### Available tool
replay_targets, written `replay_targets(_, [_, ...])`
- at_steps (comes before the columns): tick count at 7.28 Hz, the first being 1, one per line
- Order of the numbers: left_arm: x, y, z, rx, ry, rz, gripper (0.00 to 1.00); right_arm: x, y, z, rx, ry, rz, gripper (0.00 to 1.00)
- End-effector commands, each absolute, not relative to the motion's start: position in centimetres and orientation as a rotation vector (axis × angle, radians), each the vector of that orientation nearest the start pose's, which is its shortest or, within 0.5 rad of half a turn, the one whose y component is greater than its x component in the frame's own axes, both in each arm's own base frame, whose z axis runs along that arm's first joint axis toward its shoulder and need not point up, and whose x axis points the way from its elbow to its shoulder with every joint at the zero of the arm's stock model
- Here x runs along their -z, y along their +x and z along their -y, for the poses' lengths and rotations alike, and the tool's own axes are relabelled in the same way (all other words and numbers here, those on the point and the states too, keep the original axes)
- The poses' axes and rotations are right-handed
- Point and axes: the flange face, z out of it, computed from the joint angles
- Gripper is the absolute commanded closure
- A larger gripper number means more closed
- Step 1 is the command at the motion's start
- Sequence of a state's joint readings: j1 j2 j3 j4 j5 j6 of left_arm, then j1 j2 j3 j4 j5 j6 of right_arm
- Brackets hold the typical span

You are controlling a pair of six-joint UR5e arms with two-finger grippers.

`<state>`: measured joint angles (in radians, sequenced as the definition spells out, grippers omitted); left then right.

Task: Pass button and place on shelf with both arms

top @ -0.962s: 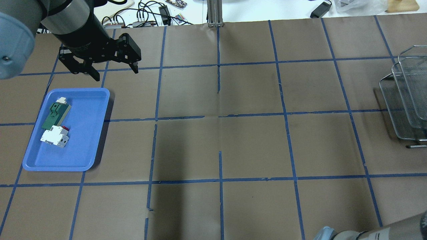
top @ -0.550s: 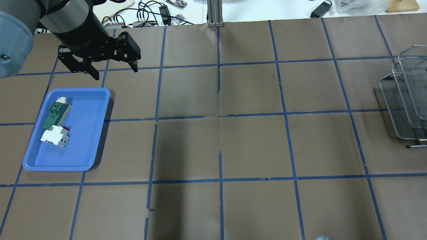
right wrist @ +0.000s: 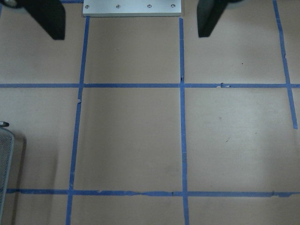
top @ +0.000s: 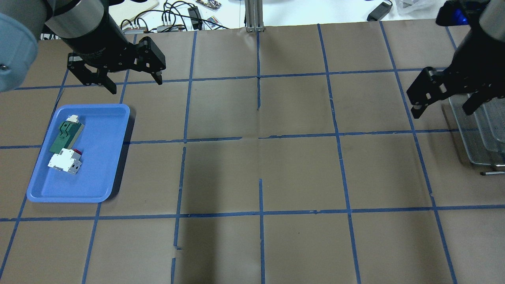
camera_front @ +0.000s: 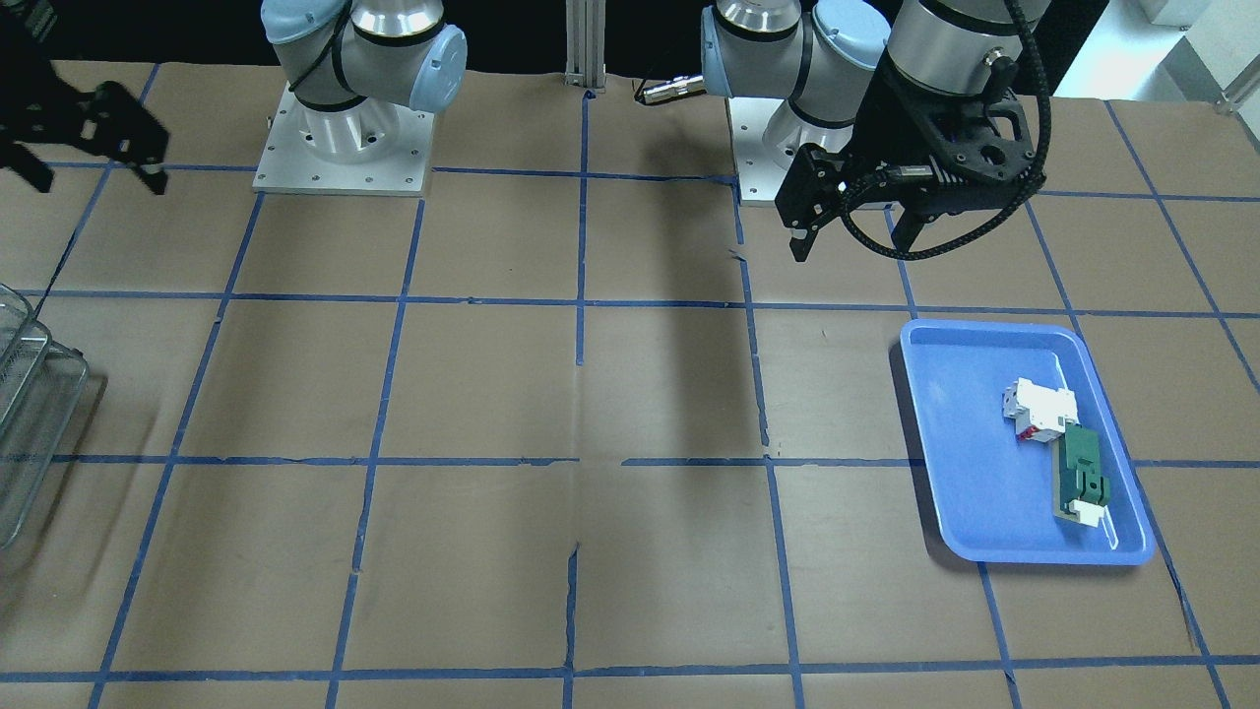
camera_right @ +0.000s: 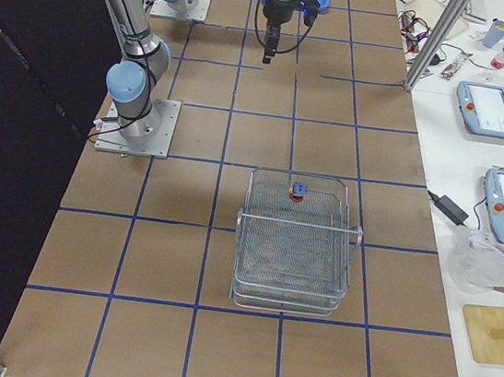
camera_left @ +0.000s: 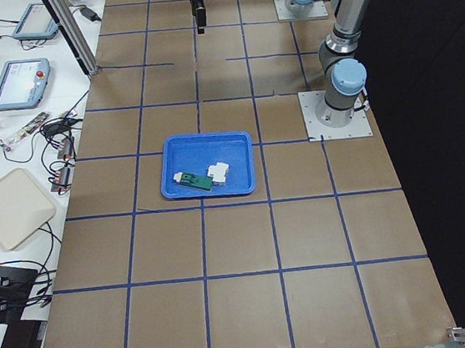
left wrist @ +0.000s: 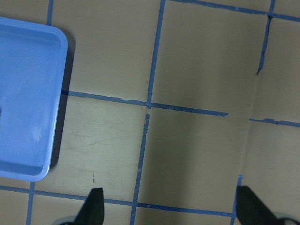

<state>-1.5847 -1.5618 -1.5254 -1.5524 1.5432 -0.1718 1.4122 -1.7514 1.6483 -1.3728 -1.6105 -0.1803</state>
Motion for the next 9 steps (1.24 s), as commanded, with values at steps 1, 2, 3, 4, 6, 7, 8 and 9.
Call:
replay_targets(1, [-51.6, -14.3, 49.3, 0.110, -0.249, -3.164, 0.00, -50.7, 9.5, 40.0, -0.146, -0.065, -3.163, 0.00])
replay_targets(2, [-51.7, -14.3, 49.3, 0.112, -0.249, -3.164, 0.00, -50.6, 10.4, 39.9, -0.139, 0.081, -3.127, 0.00])
replay_targets(3, [-51.8, -14.3, 49.3, 0.115, -0.249, -3.166, 0.00, -50.2, 11.2, 40.0, -0.120, 0.054, -3.113, 0.00])
replay_targets(4, [-51.8, -14.3, 49.3, 0.115, -0.249, -3.166, 0.00, -49.7, 11.4, 40.4, -0.111, 0.049, -3.109, 0.00])
replay_targets(6, [-51.9, -14.2, 49.4, 0.117, -0.251, -3.166, 0.00, -49.6, 11.4, 41.7, -0.052, 0.051, -3.120, 0.00])
replay_targets(7, [-51.9, -14.3, 49.3, 0.117, -0.249, -3.166, 0.00, -49.4, 11.5, 41.6, -0.073, 0.063, -3.123, 0.00])
replay_targets(8, [-51.9, -14.3, 49.3, 0.117, -0.249, -3.166, 0.00, -49.4, 11.7, 41.5, -0.072, 0.053, -3.141, 0.00])
replay_targets(9, [-51.9, -14.3, 49.3, 0.117, -0.249, -3.166, 0.00, -49.4, 11.8, 41.5, -0.077, 0.051, -3.142, 0.00])
